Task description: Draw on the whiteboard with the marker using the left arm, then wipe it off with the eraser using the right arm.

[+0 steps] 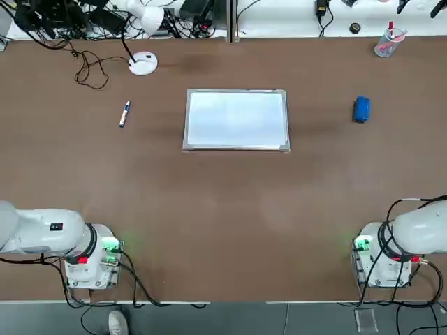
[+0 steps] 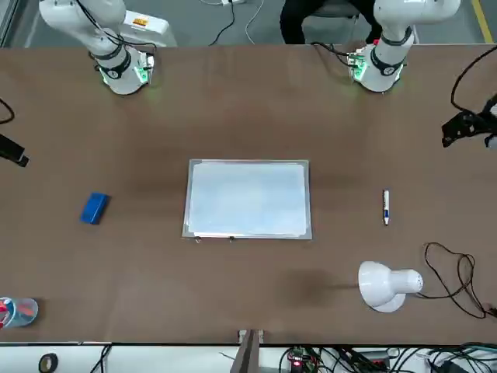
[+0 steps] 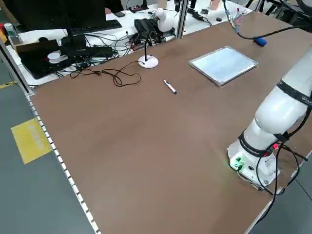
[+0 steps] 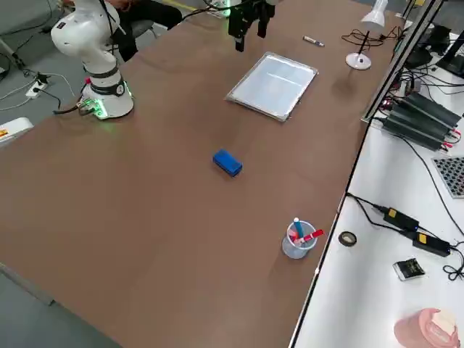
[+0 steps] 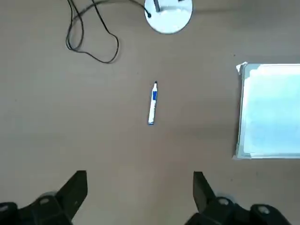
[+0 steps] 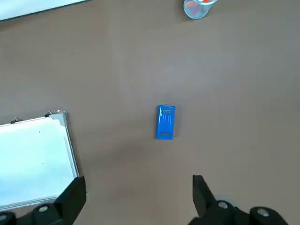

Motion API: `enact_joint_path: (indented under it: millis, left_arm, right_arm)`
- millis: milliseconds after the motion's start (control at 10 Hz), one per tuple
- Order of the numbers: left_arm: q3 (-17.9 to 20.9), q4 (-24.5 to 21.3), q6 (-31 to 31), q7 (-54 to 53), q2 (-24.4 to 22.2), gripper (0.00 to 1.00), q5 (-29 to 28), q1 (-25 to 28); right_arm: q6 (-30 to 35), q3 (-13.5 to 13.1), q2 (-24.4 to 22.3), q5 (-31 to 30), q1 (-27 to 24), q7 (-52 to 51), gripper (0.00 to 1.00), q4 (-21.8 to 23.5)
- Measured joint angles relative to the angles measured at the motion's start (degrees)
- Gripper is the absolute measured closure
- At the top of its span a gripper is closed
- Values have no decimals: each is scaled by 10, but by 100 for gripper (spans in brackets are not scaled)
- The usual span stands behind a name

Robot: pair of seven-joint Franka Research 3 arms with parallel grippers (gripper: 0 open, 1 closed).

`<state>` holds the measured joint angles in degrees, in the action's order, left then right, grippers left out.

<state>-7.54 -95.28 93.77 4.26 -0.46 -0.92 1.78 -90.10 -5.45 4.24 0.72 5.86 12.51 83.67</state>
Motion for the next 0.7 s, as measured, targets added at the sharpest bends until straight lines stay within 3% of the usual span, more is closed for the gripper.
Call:
enact_joint_path:
  millis: [300, 700]
  left_arm:
    - [0, -52, 90, 1, 34, 0, 0, 0]
    - [1, -181, 245, 2, 51, 0, 0, 2]
  right_arm:
    - [0, 0, 0, 0, 0, 0, 0, 0]
    - [0, 0, 0, 0, 0, 0, 0, 0]
